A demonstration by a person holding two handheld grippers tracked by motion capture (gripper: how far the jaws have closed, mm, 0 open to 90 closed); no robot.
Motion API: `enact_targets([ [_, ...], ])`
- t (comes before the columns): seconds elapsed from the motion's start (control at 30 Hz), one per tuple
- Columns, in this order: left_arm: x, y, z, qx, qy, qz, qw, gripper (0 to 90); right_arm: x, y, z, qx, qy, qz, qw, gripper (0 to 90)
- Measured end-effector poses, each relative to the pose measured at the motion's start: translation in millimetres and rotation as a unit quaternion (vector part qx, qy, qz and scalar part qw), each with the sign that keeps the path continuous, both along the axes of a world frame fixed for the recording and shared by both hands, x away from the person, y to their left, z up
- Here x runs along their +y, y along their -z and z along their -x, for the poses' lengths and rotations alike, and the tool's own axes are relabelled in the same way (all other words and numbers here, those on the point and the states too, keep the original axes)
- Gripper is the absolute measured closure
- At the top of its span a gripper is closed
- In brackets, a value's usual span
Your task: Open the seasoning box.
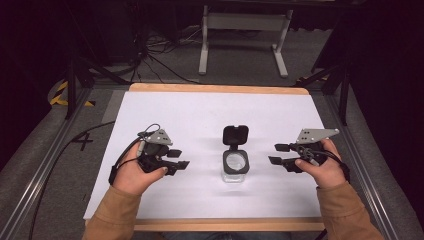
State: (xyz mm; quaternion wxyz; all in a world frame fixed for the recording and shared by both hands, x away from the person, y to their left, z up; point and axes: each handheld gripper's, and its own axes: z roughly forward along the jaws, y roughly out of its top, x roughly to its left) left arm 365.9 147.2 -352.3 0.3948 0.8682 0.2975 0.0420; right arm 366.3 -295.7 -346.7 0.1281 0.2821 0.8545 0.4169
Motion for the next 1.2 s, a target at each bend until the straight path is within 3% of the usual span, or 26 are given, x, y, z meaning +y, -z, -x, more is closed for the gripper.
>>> enact_targets([
  [0.03, 5.9, 4.3, -4.3, 0.012, -0.006, -0.001, 0.9999, 50.2, -3.2, 2.0, -1.1, -0.001, 0.006, 0.005, 1.0000, 46.9],
  [0.07, 5.9, 4.3, -4.3, 0.012, -0.006, -0.001, 0.9999, 48.9, -8.2, 6.2, -3.2, -0.002, 0.015, 0.011, 0.9998, 46.2],
  [0.1, 11.3, 11.6, -9.4, 0.017, -0.021, -0.003, 0.9996, 48.4, -12.2, 10.0, -5.3, 0.001, 0.023, 0.015, 0.9996, 46.0],
  [0.17, 15.0, 17.2, -13.6, 0.010, -0.024, -0.011, 0.9996, 47.6, -15.3, 13.2, -7.3, 0.003, 0.029, 0.018, 0.9994, 45.7],
  [0.2, 18.1, 23.4, -17.5, 0.001, -0.025, -0.018, 0.9995, 46.1, -25.1, 23.6, -13.8, 0.011, 0.051, 0.027, 0.9983, 44.4],
  [0.23, 22.1, 31.2, -21.6, -0.003, -0.027, -0.029, 0.9992, 46.1, -27.6, 26.5, -15.7, 0.013, 0.056, 0.028, 0.9980, 43.7],
  [0.33, 28.0, 44.9, -28.6, -0.008, -0.027, -0.034, 0.9990, 44.1, -35.8, 35.9, -21.7, 0.020, 0.068, 0.034, 0.9969, 42.3],
  [0.57, 35.4, 67.5, -38.7, 0.009, -0.042, -0.040, 0.9983, 40.1, -49.7, 57.3, -33.4, 0.039, 0.087, 0.037, 0.9948, 40.3],
  [0.73, 38.8, 77.4, -42.8, 0.014, -0.062, -0.050, 0.9967, 36.3, -57.3, 71.8, -39.0, 0.040, 0.100, 0.034, 0.9936, 40.3],
  [0.87, 38.7, 85.3, -45.4, 0.003, -0.062, -0.053, 0.9967, 34.1, -59.7, 80.0, -41.5, 0.044, 0.103, 0.034, 0.9932, 40.3],
  [1.2, 36.3, 90.4, -46.3, 0.005, -0.052, -0.054, 0.9972, 29.3, -52.1, 86.5, -42.7, 0.035, 0.090, 0.045, 0.9942, 38.7],
])
